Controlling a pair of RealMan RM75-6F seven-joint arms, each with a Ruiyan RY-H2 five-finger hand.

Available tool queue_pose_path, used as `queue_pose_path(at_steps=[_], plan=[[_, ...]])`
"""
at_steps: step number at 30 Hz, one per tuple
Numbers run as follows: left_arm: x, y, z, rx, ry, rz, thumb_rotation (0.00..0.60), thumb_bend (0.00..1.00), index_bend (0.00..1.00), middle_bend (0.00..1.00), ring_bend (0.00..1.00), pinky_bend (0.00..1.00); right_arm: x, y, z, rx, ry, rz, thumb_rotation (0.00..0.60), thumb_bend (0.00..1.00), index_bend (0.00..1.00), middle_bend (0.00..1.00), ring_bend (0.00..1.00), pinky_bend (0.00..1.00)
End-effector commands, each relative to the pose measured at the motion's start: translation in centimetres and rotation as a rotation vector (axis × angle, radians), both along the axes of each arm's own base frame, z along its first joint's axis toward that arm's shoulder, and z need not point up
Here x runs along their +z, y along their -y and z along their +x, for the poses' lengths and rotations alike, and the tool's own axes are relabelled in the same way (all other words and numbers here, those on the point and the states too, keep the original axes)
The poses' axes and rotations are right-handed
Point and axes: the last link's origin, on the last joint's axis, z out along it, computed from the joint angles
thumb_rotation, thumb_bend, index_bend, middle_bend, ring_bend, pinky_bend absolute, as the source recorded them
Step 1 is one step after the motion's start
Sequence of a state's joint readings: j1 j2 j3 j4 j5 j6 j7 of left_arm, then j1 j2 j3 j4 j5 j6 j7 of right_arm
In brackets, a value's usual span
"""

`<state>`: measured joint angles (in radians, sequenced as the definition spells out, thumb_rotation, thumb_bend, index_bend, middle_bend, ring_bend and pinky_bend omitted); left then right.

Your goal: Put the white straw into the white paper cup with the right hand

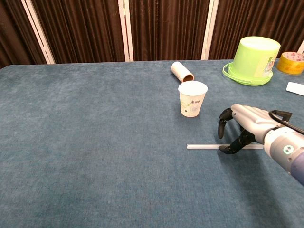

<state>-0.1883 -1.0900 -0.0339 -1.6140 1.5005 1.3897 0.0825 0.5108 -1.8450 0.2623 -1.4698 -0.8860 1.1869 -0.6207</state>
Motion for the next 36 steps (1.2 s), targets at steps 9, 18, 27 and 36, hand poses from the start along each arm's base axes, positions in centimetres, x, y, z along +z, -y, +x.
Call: queue_pose_path(at_steps=[9,18,27,36], plan=[[0.0,0.0,0.0,0.001,0.001,0.0,0.6,0.07,0.0,0.0,0.0,0.0,-0.8,0.0,0.1,-0.014,0.007,0.018,0.6,0.28,0.53,0.16,0.0,0.0],[0.0,-0.1,0.0,0.001,0.001,0.0,0.6,0.07,0.0,0.0,0.0,0.0,-1.1,-0.1,0.0,-0.024,0.013,0.03,0.6,0.36,0.56,0.17,0.0,0.0],[0.0,-0.1,0.0,0.0,0.002,0.0,0.6,0.07,0.0,0.0,0.0,0.0,-0.9,-0.4,0.3,-0.025,0.027,0.042,0.6,0.37,0.58,0.19,0.0,0.0],[0.0,-0.1,0.1,0.0,0.002,0.0,0.6,0.07,0.0,0.0,0.0,0.0,1.6,-0.6,2.1,0.021,0.12,0.001,0.6,0.37,0.59,0.19,0.0,0.0]])
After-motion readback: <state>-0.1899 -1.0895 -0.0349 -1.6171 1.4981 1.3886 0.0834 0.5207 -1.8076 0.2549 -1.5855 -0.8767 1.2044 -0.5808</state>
